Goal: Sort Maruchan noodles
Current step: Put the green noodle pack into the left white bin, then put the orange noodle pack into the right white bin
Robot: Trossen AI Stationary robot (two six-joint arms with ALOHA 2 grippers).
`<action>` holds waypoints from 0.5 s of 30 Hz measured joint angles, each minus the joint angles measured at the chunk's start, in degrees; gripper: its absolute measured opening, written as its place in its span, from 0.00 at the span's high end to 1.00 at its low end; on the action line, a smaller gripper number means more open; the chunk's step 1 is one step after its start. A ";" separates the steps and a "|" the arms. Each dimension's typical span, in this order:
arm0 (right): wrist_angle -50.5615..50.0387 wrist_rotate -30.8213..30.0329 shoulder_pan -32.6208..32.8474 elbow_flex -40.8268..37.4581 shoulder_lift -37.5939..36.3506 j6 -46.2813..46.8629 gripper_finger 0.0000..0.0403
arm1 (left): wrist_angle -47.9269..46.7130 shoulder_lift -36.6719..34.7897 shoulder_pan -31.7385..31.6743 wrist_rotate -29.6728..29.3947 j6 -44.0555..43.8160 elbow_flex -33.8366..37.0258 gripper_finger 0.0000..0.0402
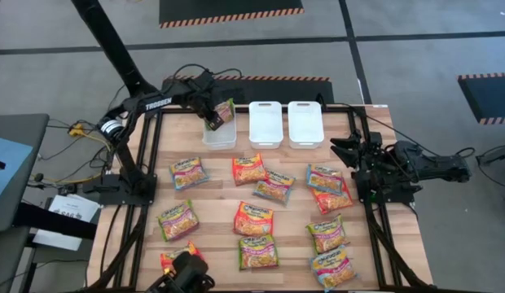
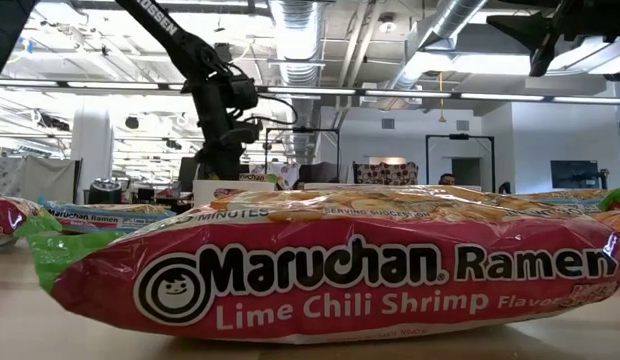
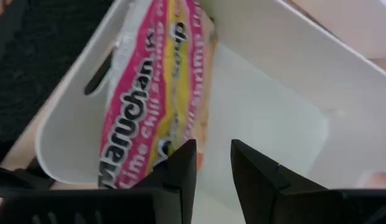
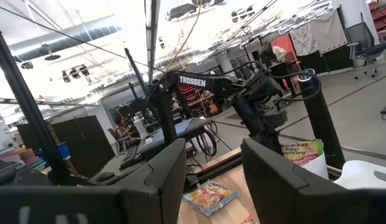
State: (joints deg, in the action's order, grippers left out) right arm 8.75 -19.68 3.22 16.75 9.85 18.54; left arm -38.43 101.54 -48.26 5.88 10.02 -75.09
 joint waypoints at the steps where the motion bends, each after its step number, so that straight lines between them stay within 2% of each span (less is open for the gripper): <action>1: 0.00 0.00 0.00 0.00 0.00 -0.02 0.55 | 0.04 -0.65 0.06 0.47 0.00 -0.01 0.79; 6: 0.27 0.00 0.00 0.00 -0.01 -0.04 0.55 | -1.44 -3.40 0.38 3.20 -1.93 -1.68 0.79; 15: 1.99 -0.72 0.00 0.00 0.00 -1.23 0.53 | -7.85 -7.08 3.69 10.43 -5.38 -9.38 0.79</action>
State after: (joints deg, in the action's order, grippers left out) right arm 10.75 -20.41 3.22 16.75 9.85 17.31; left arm -46.28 94.45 -44.57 16.31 4.64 -84.47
